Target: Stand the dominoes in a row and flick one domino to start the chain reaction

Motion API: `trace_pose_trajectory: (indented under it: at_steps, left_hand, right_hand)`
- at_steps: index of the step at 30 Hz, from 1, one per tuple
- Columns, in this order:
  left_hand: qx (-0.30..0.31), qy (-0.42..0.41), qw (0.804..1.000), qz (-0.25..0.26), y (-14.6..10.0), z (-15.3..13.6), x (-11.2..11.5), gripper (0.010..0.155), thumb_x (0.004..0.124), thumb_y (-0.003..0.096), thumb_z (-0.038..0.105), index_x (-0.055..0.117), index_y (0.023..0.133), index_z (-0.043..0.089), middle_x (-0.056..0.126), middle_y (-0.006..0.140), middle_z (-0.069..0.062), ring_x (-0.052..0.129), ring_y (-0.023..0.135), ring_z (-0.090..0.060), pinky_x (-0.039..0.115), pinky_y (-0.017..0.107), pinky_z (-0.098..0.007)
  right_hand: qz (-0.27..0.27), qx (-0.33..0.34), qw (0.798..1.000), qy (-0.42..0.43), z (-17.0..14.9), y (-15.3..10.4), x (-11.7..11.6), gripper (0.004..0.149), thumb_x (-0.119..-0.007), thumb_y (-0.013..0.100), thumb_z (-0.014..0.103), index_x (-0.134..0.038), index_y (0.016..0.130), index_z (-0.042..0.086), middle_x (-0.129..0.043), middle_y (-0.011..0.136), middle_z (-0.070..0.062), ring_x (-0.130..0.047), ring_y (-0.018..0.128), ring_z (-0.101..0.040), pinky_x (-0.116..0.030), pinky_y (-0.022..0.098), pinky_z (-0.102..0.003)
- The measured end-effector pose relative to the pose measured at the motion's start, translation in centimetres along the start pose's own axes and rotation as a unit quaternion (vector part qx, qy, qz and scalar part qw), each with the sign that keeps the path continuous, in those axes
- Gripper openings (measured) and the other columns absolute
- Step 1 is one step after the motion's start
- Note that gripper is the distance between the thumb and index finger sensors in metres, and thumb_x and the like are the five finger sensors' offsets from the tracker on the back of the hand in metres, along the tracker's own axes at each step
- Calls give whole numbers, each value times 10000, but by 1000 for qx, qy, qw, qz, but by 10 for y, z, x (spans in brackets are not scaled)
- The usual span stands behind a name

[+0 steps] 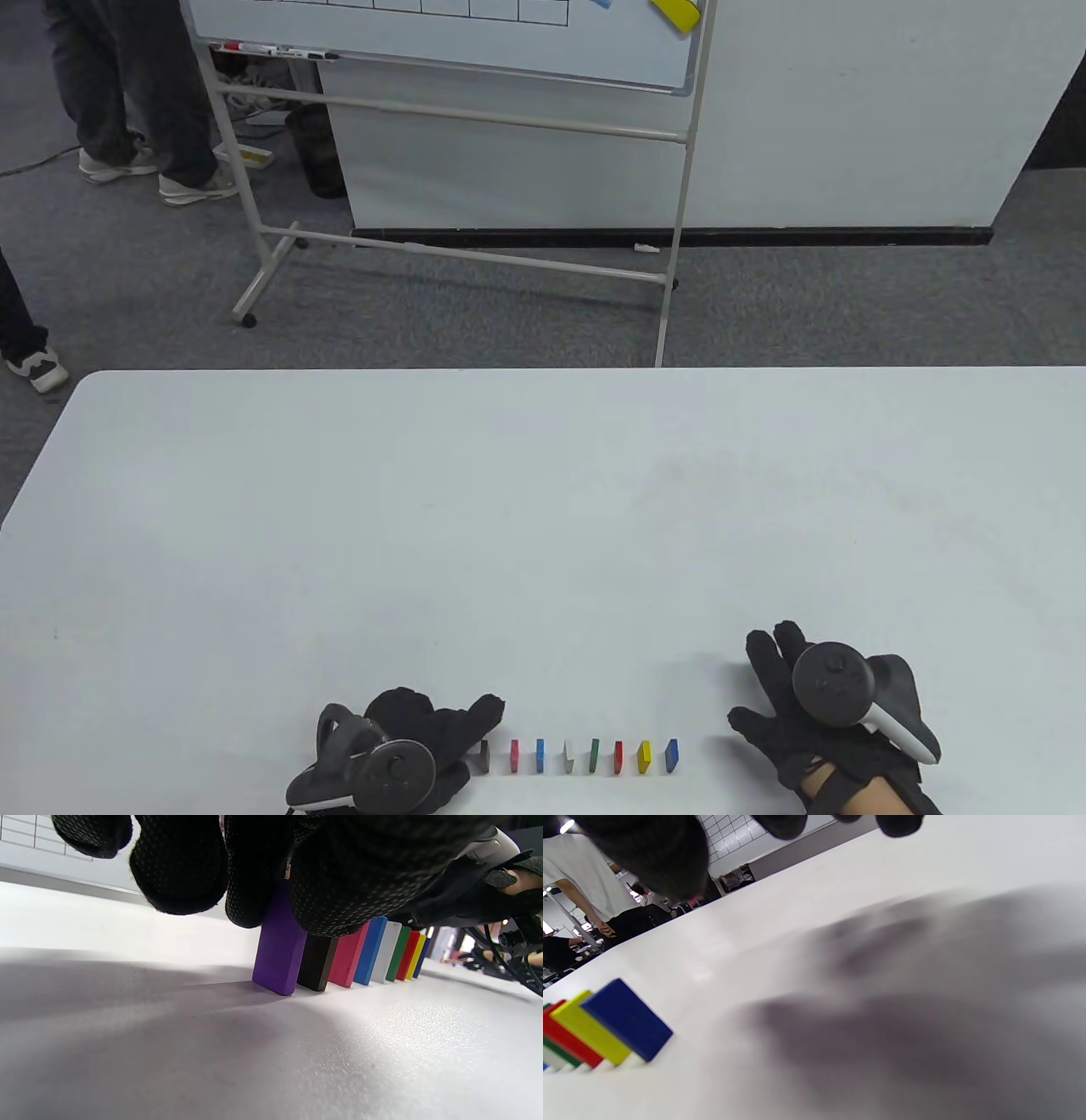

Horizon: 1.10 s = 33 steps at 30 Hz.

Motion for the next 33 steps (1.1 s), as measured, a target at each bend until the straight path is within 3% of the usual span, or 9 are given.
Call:
trace_pose_trajectory:
  at_steps: [15, 20, 22, 26, 31, 33]
  left_hand:
    - [-12, -7, 1000, -23, 0, -3, 3, 821, 939, 455, 431, 447, 1094, 281, 800, 961, 20, 900, 658, -300, 610, 644, -642]
    - [-32, 4, 998, -56, 0, -8, 4, 900, 945, 445, 443, 356, 1106, 279, 656, 1048, -17, 861, 713, -326, 588, 646, -652]
    - [-58, 26, 995, -76, -2, -13, 0, 949, 939, 442, 458, 285, 1104, 272, 522, 1101, -34, 815, 777, -349, 577, 649, -653]
    - [-88, 54, 990, -95, -3, -23, -24, 956, 943, 445, 447, 276, 1103, 257, 419, 1141, -71, 865, 825, -436, 706, 582, -635]
    - [-146, 79, 985, -52, 5, -39, -63, 926, 924, 455, 455, 292, 1105, 267, 402, 1153, -79, 927, 769, -416, 749, 529, -587]
    - [-177, 83, 980, -39, 7, -49, -65, 920, 906, 463, 472, 282, 1111, 277, 376, 1163, -73, 877, 809, -413, 714, 559, -586]
  right_hand:
    - [6, 1, 1000, 1, 1, -1, 0, 885, -768, 496, 574, -315, 1132, 158, -189, 1157, -209, -345, 1065, -556, -315, 654, -783]
    - [8, 1, 1000, 1, 1, -1, -1, 885, -769, 496, 573, -314, 1132, 159, -192, 1160, -190, -346, 1065, -555, -314, 655, -782]
    - [7, 1, 1000, 2, 1, -1, 0, 884, -768, 497, 573, -315, 1132, 158, -191, 1156, -213, -347, 1065, -555, -314, 654, -783]
    - [5, 0, 1000, 8, -1, -1, 1, 885, -769, 496, 573, -315, 1132, 158, -188, 1158, -205, -348, 1064, -556, -317, 654, -782]
    - [9, 1, 1000, 2, 2, 0, -2, 883, -769, 496, 573, -317, 1133, 160, -185, 1158, -200, -348, 1065, -555, -319, 655, -782]
    - [9, 1, 1000, -1, 2, 0, -2, 882, -768, 496, 573, -318, 1132, 161, -189, 1158, -201, -351, 1064, -555, -320, 655, -782]
Point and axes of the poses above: the tracker on the back of each hand, its own z axis roughly to the thumb side, its own y axis roughly from the wrist to the fingertips, x = y × z, the point moved 3 cm from there along y, roughly from the wrist to the fingertips
